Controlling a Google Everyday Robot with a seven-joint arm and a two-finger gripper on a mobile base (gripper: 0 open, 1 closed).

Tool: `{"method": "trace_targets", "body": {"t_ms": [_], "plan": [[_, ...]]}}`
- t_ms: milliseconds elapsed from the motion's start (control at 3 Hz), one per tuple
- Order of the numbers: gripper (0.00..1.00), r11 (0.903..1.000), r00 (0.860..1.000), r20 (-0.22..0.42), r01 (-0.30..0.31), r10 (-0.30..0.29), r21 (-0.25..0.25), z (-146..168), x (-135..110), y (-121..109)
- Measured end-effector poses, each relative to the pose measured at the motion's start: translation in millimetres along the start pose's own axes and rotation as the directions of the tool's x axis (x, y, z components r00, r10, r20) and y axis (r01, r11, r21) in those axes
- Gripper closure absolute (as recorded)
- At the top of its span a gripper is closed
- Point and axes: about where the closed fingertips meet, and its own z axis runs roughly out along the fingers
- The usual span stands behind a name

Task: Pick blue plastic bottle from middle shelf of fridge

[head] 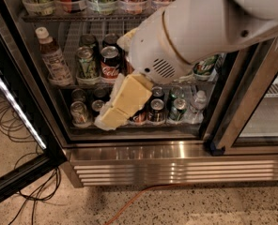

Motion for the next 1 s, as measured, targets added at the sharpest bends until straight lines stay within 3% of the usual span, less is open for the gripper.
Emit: {"method": "trace_targets", "body": {"t_ms": [333, 1000], "plan": [[0.00, 0.9998, 1.000, 0.012, -0.003, 0.002, 0.022, 30, -1, 0], [0.00, 0.9972, 0.997, 0.040, -0.062, 0.064, -0.043, 75, 3, 17]]}}
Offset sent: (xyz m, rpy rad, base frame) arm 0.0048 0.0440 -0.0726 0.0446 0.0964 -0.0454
